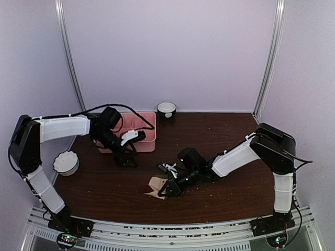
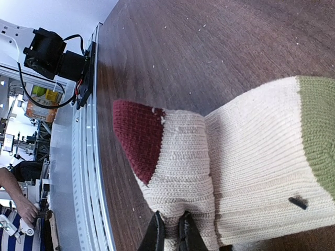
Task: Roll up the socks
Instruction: Roll the sock at the center of the board.
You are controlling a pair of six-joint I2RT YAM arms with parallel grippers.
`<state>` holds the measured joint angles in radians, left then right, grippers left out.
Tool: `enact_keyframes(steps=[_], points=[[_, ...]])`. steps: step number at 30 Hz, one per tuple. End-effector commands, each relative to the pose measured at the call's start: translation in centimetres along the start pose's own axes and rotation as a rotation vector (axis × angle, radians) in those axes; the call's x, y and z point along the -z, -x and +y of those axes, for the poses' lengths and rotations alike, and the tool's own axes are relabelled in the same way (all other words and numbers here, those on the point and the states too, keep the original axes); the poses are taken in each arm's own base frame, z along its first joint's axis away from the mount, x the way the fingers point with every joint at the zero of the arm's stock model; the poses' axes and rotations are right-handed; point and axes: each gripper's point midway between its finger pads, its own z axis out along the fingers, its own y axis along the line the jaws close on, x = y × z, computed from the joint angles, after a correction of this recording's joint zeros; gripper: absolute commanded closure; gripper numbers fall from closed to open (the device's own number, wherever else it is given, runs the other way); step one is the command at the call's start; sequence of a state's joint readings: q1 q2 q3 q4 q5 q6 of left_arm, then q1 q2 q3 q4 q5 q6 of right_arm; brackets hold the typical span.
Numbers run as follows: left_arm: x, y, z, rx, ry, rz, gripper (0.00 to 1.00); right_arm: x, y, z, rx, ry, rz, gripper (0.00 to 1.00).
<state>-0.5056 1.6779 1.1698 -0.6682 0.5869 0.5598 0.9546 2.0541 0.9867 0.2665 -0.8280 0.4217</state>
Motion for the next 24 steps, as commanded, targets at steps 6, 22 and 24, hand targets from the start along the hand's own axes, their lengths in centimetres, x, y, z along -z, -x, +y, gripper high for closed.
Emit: enact_keyframes(steps=[6,22,24], points=[[-6.6,1.1,-11.3,-0.361,-0.215,0.055,0.27,0.3,-14.8,-7.7,-0.457,-0.253,0.389,1.00],[-10.8,-2.6,-9.0,-0.301,-0.154,0.214,0.78,0.2,-13.8,-7.4,-0.482,-0.210,0.313,1.00],[-11.4,-3.1,-8.5,-0.252,-0.153,0.235,0.86,0.3,-13.6,-7.4,-0.481,-0.211,0.296,1.00]])
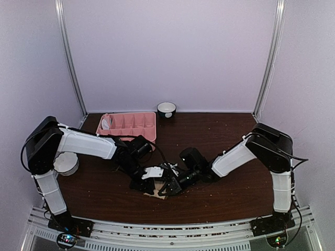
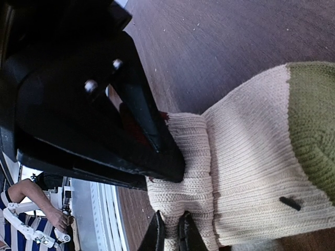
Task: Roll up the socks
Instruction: Roll the sock at the center of the board.
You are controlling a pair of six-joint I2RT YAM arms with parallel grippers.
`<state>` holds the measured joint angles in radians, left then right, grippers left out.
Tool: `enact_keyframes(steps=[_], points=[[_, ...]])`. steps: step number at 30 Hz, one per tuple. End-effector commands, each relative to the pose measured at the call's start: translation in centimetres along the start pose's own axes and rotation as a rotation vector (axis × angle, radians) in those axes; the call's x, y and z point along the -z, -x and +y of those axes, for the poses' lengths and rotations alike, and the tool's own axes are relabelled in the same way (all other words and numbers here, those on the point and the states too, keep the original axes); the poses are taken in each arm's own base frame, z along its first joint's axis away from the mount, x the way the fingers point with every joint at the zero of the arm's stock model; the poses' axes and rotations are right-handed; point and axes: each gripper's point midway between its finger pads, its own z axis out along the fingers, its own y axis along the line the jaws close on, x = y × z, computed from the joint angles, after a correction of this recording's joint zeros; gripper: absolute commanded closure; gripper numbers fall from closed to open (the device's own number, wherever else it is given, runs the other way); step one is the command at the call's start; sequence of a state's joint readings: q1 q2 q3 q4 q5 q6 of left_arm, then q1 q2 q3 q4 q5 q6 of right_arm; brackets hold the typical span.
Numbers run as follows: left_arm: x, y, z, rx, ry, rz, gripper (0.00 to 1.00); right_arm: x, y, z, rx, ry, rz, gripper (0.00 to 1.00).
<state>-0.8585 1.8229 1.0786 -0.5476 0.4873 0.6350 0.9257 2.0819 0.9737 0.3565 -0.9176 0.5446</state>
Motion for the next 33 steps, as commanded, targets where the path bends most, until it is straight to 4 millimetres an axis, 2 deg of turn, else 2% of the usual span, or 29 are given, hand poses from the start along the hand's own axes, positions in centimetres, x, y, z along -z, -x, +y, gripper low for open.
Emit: enact_keyframes(steps=[1,3,5,7,8,13,18,20,22,25,31,33], points=[[-1.2,-1.0,1.6,0.082,0.019,0.046,0.90,1.0,-12.9,-8.9,-0.386,-0.314,0.264,1.00],[-1.4,-1.2,1.9,0.131,0.002,0.038,0.93,1.3,-12.1,-8.8,-0.361,-0.324,0.220,1.00],[-1.4,-1.6,2.3,0.182,-0.021,0.027,0.98,1.7,-11.3,-8.6,-0.329,-0.331,0.165,0.92],[-1.8,-1.9,2.7,0.239,-0.045,0.022,0.99,2.1,-10.9,-8.4,-0.315,-0.324,0.106,0.79],[-2.1,-2.1,2.8,0.263,-0.055,0.027,0.99,2.2,-10.5,-8.2,-0.301,-0.314,0.073,0.75],[-3.8,-2.8,2.9,0.356,-0.120,0.052,1.00,3.2,-8.6,-6.8,-0.211,-0.279,-0.080,0.66],[-4.6,-2.5,2.8,0.443,-0.234,0.052,1.00,5.8,-7.9,-6.4,-0.055,-0.384,-0.192,0.62],[-4.8,-2.4,2.4,0.477,-0.297,0.050,1.00,7.2,-8.0,-6.4,0.034,-0.474,-0.223,0.53],[-5.0,-2.7,2.0,0.508,-0.352,0.055,1.00,7.9,-8.1,-5.8,0.139,-0.544,-0.230,0.44],[-5.1,-3.1,2.0,0.527,-0.385,0.041,1.00,8.3,-7.8,-4.5,0.296,-0.632,-0.224,0.39],[-5.4,-3.0,1.2,0.561,-0.464,0.016,0.99,7.6,-7.5,-3.0,0.529,-0.769,-0.114,0.38],[-5.5,-3.2,0.8,0.567,-0.490,0.024,0.99,7.3,-6.7,-2.0,0.621,-0.810,-0.081,0.38]])
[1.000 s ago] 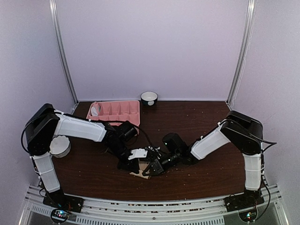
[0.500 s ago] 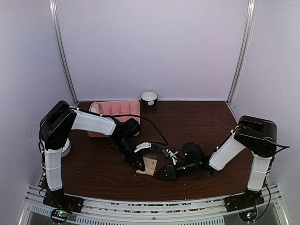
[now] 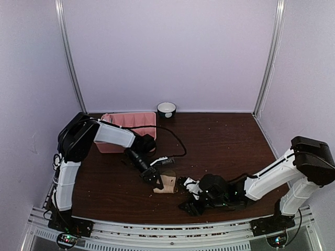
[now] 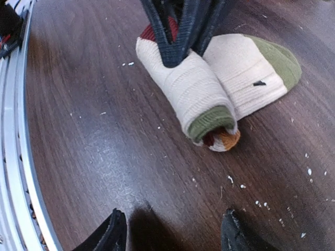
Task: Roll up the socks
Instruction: Roll the sock at the center of the board.
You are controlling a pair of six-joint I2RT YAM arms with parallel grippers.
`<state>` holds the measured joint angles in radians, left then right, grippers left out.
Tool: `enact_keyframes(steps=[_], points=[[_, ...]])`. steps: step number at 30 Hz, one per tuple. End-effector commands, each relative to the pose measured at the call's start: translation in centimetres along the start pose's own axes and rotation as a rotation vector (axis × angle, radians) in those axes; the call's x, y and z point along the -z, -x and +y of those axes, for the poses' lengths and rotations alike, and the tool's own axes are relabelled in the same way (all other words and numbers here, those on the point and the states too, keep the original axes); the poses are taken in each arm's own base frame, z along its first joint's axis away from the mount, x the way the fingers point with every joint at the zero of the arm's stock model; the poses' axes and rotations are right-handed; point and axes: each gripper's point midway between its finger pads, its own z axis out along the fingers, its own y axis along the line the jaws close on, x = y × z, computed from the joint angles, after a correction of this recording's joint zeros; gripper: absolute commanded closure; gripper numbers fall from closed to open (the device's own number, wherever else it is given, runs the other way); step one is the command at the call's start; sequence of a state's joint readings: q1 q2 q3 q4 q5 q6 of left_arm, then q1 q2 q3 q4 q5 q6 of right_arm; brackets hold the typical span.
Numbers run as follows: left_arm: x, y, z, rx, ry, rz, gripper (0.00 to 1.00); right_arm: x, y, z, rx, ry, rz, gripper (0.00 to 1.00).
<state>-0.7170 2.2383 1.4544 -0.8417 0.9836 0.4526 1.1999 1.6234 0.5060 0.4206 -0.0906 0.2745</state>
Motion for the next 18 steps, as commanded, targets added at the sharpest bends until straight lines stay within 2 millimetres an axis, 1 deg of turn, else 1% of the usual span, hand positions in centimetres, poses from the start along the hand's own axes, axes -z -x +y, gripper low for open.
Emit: enact_keyframes(steps=[1,4,8,10,13,18], points=[[-2.4,-5.8,2.6,0.110,0.024,0.183,0.99,0.2,-0.8,-1.5,0.282,-0.187,0.136,0.38],[-2.5,-6.0,2.9,0.127,0.025,0.198,0.98,0.1,1.4,-0.7,0.408,-0.224,0.137,0.39],[-2.7,-6.2,3.4,0.146,0.038,0.213,0.98,0.3,4.4,0.7,0.511,-0.218,0.112,0.40],[-2.7,-6.3,3.6,0.153,0.043,0.217,0.98,0.1,5.3,1.1,0.553,-0.212,0.108,0.40],[-3.0,-6.4,3.4,0.152,0.026,0.220,0.98,-0.8,5.6,1.2,0.612,-0.206,0.129,0.39],[-4.0,-6.6,1.9,0.120,-0.042,0.235,0.98,-2.5,5.0,1.2,0.653,-0.160,0.174,0.40]])
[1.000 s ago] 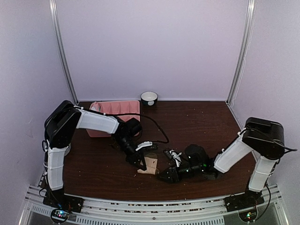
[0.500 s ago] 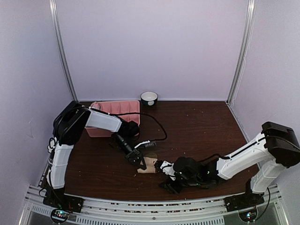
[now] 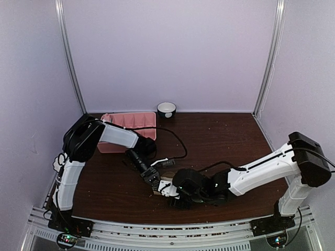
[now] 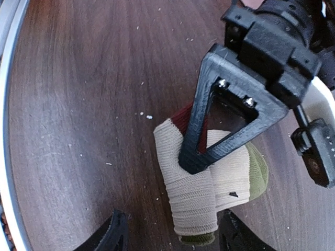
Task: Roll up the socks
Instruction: Roll the sock at the center of the board.
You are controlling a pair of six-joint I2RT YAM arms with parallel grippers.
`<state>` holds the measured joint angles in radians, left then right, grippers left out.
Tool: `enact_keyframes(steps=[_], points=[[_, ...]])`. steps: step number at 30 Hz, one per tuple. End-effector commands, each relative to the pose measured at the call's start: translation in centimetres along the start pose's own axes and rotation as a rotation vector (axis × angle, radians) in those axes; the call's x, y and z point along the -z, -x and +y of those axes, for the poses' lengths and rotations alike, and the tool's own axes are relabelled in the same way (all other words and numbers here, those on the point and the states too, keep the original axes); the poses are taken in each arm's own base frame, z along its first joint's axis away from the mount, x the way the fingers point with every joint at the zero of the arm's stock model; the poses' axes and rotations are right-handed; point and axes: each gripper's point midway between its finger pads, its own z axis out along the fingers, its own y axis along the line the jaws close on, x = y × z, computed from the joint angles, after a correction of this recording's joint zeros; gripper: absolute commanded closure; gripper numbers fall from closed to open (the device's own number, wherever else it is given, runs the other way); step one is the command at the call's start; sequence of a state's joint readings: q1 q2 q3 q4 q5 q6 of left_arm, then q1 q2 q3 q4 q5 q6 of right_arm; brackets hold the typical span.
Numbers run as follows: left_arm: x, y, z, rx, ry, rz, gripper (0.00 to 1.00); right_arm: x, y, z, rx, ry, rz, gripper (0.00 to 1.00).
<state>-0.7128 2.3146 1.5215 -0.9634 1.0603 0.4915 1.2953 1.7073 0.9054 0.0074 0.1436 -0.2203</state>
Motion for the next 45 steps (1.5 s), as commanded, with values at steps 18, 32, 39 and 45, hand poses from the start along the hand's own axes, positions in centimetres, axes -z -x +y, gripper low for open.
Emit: enact_keyframes(steps=[18,32,39,45], points=[[-4.5,-6.9,4.3,0.077,0.026,0.242,0.98,-2.5,-2.1,1.7,0.052,0.124,0.058,0.53],[-4.6,-6.9,4.6,0.086,0.025,0.245,0.98,-0.3,1.1,0.9,0.050,0.089,-0.022,0.51],[-4.6,-6.8,4.3,0.081,0.018,0.242,0.98,-2.0,-0.9,2.5,0.036,0.143,0.026,0.55],[-4.5,-6.8,4.1,0.077,0.010,0.239,0.98,-3.3,-2.4,2.6,0.041,0.139,0.070,0.56]])
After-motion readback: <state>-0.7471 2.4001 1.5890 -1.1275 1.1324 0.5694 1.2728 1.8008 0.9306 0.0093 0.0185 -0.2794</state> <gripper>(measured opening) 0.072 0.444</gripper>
